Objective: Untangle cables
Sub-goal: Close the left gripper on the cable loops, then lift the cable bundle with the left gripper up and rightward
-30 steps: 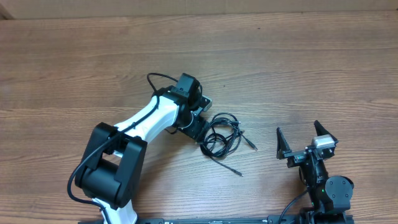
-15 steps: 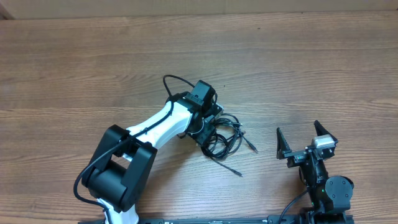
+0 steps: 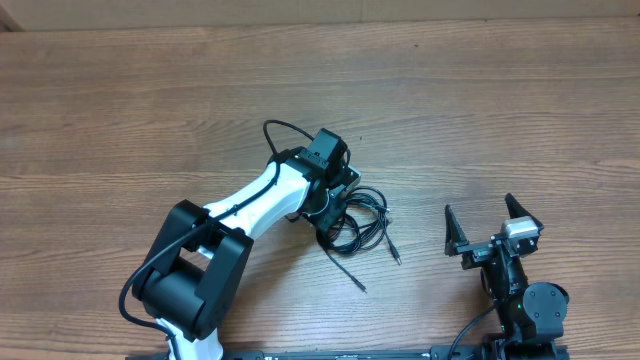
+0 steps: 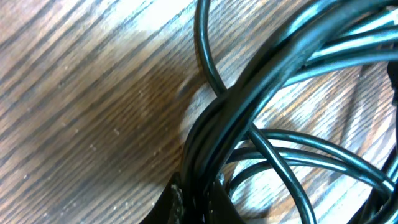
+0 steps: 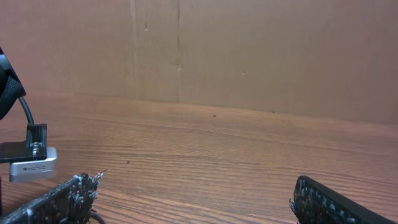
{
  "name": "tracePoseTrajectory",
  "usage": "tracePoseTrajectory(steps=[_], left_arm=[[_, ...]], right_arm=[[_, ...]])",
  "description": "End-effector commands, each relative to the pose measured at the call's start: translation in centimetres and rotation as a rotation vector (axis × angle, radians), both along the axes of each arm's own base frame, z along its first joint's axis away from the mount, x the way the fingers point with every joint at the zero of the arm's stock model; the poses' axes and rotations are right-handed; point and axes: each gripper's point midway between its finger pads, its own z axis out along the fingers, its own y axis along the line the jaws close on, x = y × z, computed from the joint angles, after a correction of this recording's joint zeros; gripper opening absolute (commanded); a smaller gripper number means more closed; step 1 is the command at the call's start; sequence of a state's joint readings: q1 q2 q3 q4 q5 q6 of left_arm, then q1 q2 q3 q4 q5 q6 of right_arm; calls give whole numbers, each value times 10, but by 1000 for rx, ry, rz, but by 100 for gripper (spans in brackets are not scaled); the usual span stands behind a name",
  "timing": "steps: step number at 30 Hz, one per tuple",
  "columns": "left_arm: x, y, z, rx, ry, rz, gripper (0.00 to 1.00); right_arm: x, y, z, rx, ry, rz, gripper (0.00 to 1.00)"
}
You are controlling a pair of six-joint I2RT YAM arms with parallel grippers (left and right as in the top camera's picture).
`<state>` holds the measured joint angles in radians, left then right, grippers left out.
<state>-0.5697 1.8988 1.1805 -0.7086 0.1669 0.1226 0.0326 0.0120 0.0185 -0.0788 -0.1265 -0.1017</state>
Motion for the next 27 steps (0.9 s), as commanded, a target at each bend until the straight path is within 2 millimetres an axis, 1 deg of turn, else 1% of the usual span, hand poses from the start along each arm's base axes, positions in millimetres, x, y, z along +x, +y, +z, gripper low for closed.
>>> tracePoseTrajectory(steps=[1,3,4,9,10,13,14,15,17,21,22,23,24,25,27], left_arm=[[16,-8,25,-7,-30,0,4],[20,-11,38,-11,-34,-1,4],[26,-15,54,-15,-42,-4,4],[36,-22,95,-25,-67,-34,4],[37,-23,108,-28,-78,-56,4],[42,-27,127,-40,-99,-62,4],[47,-30,141,-53,-124,-65,4],[49,-32,147,-63,-137,-65,4],[51,-45,161,-125,-151,-78,4],[52,-89,196,-384,-137,-87,4],[53,-95,200,-419,-139,-88,4],[56,-107,211,-497,-138,-78,4],[58,-113,216,-534,-137,-70,4],[60,-125,227,-599,-139,-55,4],[63,-139,238,-659,-152,-42,4]], right_arm=[[0,-2,-2,-1,-4,-11,100],[0,-2,-2,-1,-4,-11,100],[0,-2,-2,-1,-4,-11,100],[0,-2,-2,-1,-4,-11,100],[0,-2,-2,-1,-4,-11,100],[0,-2,-2,-1,-4,-11,100],[0,-2,-2,-1,-4,-11,100],[0,-2,-2,-1,-4,-11,100],[0,-2,-2,-1,-4,-11,100],[0,-2,-2,-1,-4,-11,100],[0,-2,-2,-1,-4,-11,100],[0,-2,-2,-1,-4,-11,100],[0,-2,-2,-1,-4,-11,100],[0,-2,-2,-1,-4,-11,100],[0,-2,-2,-1,-4,-11,100]])
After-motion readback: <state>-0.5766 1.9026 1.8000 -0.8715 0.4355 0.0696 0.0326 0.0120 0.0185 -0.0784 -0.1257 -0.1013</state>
